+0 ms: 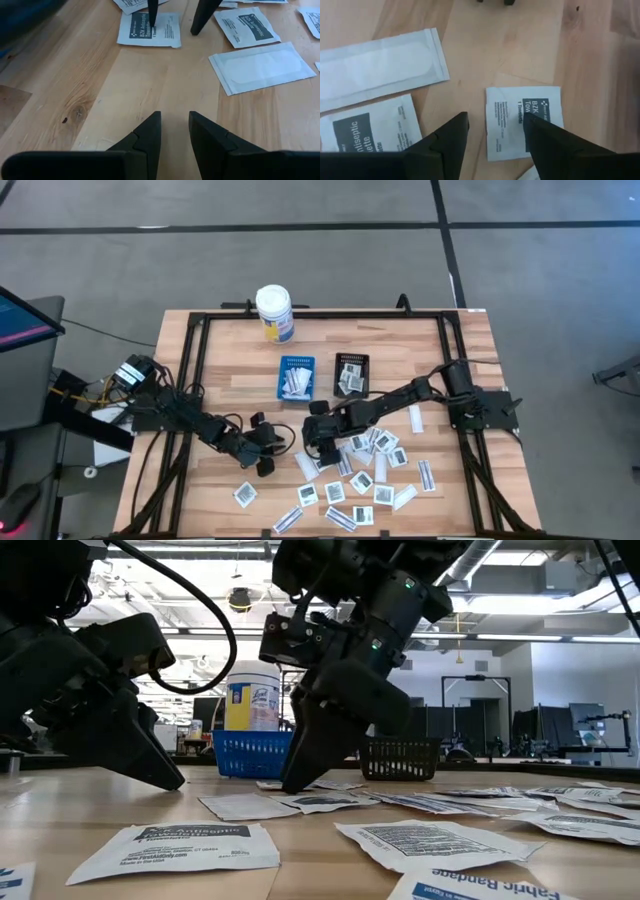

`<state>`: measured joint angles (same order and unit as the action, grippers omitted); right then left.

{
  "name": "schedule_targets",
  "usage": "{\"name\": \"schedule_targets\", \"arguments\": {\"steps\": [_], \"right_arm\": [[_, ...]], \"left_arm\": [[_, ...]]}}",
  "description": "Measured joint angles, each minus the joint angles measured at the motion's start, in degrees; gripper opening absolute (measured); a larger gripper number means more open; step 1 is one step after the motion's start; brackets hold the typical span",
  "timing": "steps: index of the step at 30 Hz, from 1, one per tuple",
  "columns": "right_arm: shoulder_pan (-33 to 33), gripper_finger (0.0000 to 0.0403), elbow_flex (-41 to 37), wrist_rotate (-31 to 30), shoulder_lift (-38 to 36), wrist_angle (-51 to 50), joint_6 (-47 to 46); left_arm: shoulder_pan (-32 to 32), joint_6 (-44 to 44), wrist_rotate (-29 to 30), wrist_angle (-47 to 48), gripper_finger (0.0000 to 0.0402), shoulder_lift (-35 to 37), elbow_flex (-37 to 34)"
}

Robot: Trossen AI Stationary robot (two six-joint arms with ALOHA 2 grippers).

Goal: Pick & Place First Aid Supplies

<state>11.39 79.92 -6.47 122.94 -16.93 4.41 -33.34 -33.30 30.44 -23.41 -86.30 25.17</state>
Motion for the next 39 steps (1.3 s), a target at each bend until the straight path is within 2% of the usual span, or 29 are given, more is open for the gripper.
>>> {"name": "schedule_targets", "arguments": {"steps": [5, 15, 17, 23, 26, 33, 37, 39], "right_arm": [[-2.01, 0.0149, 0.15, 2.81, 0.06, -1.97, -4.18], [-3.12, 0.0014, 0.2, 3.41, -0.27, -3.26, -4.66], [-3.09, 0.0006, 0.7, 3.43, -0.75, -3.64, -5.32], [-1.65, 0.0018, 0.97, 2.57, -5.21, -6.48, -6.46], [-0.36, 0.001, 1.29, -2.83, -8.87, -9.49, -6.76], [0.53, 0.0008, 1.43, -24.98, -17.15, -20.93, -10.43], [-2.87, 0.0013, 1.11, -27.72, -18.54, -34.63, -21.18], [-5.3, 0.0015, -0.47, -28.59, -18.85, -37.26, -24.76]], "left_arm": [[0.0, 0.0, -0.01, 0.01, 0.0102, 0.0, 0.0], [0.0, 0.0, -0.02, -0.01, 0.0102, 0.0, -0.02], [0.0, 0.0, 0.0, -0.01, 0.0102, 0.0, -0.04], [0.0, 0.0, -0.02, -0.04, 0.0102, 0.0, -0.07], [0.0, 0.0, -0.02, -0.04, 0.0102, 0.0, -0.07], [0.0, -0.02, -0.04, -0.06, 0.0102, 0.0, -0.07], [0.0, -0.2, -0.04, -0.14, 0.0102, 0.0, -0.07], [0.0, -0.33, -0.05, -0.19, 0.0102, 0.0, -0.07]]}}
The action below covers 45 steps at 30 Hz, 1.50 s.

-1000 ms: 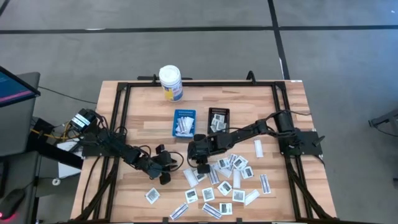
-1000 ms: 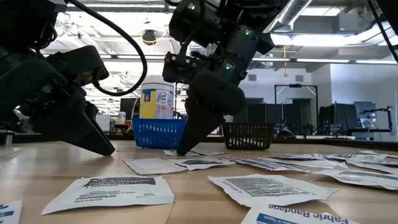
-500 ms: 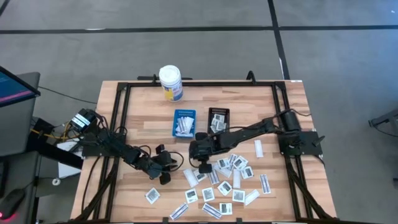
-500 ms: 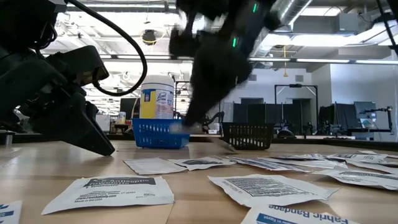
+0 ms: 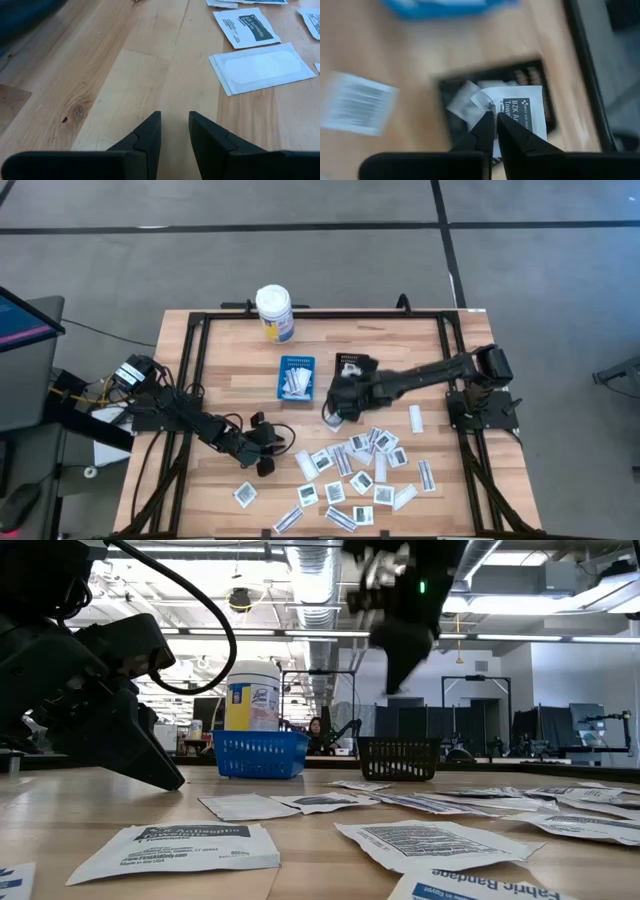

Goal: Pick & Place First Aid Supplies

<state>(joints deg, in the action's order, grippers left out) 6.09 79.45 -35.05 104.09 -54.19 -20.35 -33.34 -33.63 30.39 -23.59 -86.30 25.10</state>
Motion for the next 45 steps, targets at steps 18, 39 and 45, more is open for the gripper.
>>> {"name": "schedule_targets", "arguments": {"steps": [18, 39, 45], "right_arm": [[-5.55, 0.0087, -8.11, 13.79, -0.33, 10.93, 2.88], [5.17, 0.0088, -8.75, 26.04, 5.52, 22.91, 1.41], [3.26, 0.0088, -5.79, 25.86, 9.56, 24.22, 1.33]], "left_arm": [[0.0, 0.14, -0.04, -0.07, 0.0102, 0.0, -0.02], [0.02, 0.14, -0.06, -0.74, 0.0102, -0.02, -0.23], [0.04, 0.14, -0.14, -1.79, 0.0102, 0.0, -0.83]]}}
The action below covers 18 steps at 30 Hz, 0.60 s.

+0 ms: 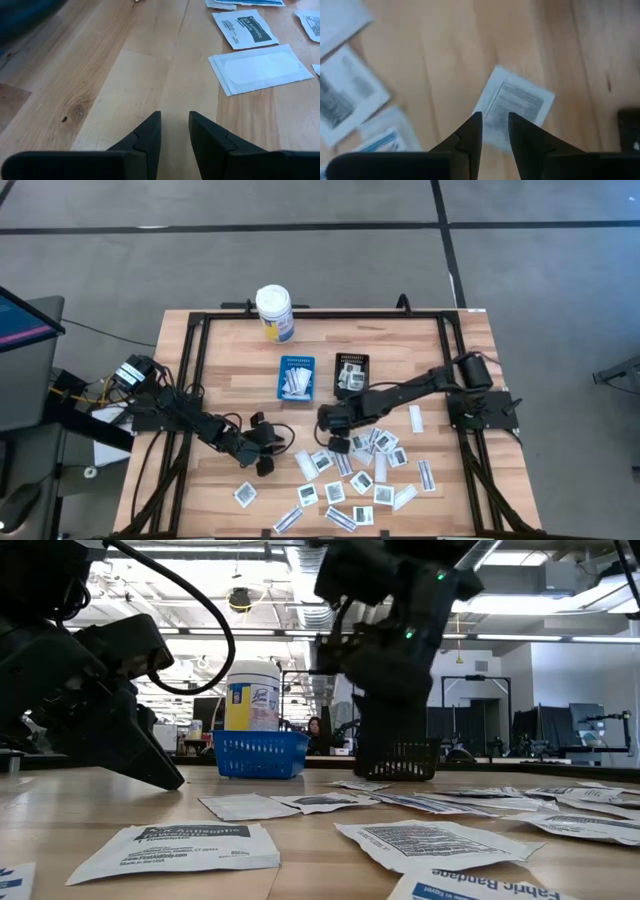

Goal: Pick & Place First Aid Supplies

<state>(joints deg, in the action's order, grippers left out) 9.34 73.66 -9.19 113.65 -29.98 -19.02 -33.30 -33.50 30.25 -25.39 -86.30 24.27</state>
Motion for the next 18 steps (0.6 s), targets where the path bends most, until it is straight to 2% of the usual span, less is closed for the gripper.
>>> {"name": "schedule_targets", "arguments": {"steps": [12, 18], "right_arm": [[-3.29, 0.0086, 1.0, 1.95, 5.28, 1.28, -1.24], [-3.42, 0.0042, 2.54, 2.75, 6.21, 0.39, 1.41]], "left_arm": [[0.02, 0.0, 0.01, -0.49, 0.0102, -0.01, -0.09], [0.02, 0.0, 0.01, -0.54, 0.0102, -0.02, -0.09]]}}
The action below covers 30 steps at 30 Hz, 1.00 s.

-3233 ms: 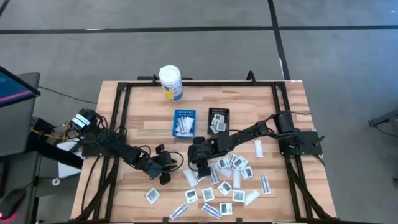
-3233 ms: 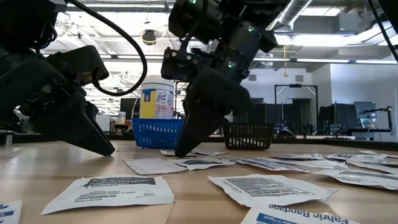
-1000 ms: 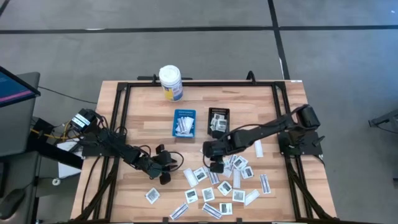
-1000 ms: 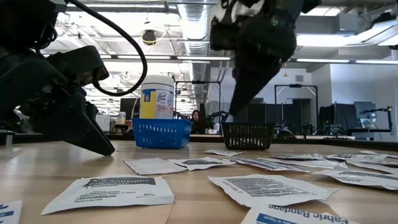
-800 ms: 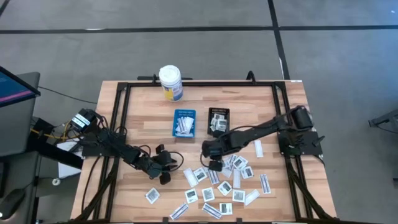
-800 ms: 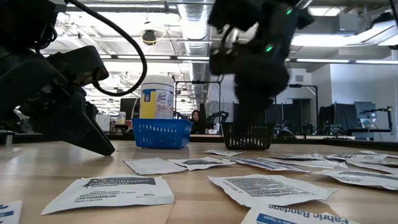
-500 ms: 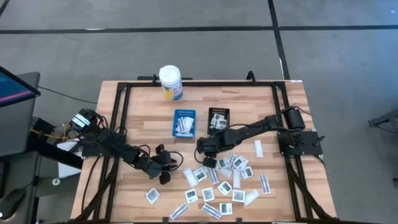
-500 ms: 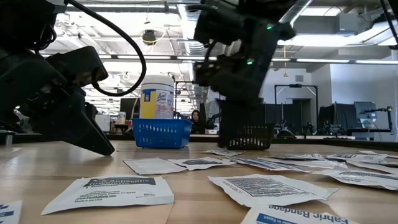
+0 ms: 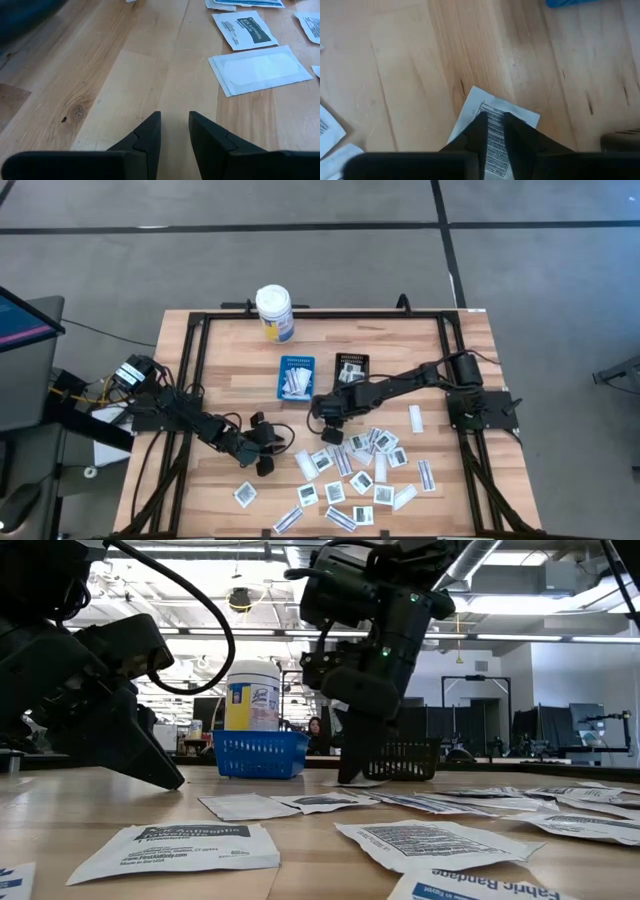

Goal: Pick & Place First Aid Supplies

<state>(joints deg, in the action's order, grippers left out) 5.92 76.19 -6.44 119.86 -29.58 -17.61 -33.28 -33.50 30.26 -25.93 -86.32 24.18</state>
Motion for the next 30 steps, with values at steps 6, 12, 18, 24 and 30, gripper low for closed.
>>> {"name": "schedule_targets", "arguments": {"steps": [6, 12, 18, 24, 30], "right_arm": [[0.54, 0.0008, 2.37, 0.15, -0.31, -1.21, 1.66], [2.18, 0.0018, 7.49, -4.91, -0.19, -11.52, 1.66], [4.27, 0.0007, 9.9, -22.45, -4.51, -18.39, -0.06], [3.85, 0.0006, 9.49, -37.37, -9.45, -31.73, -11.95], [-0.41, 0.0007, 3.38, -39.34, -10.96, -31.25, -16.9]], "left_arm": [[0.0, 0.0, 0.04, -0.02, 0.0102, 0.0, 0.0], [0.0, 0.0, 0.15, -0.02, 0.0102, 0.01, 0.0], [-0.02, 0.0, 0.13, -0.05, 0.0102, 0.02, 0.02], [-0.1, -0.17, -0.26, -0.49, 0.0102, 0.02, -0.25], [-0.11, -0.64, -0.28, -1.16, 0.0102, 0.02, -0.53]]}}
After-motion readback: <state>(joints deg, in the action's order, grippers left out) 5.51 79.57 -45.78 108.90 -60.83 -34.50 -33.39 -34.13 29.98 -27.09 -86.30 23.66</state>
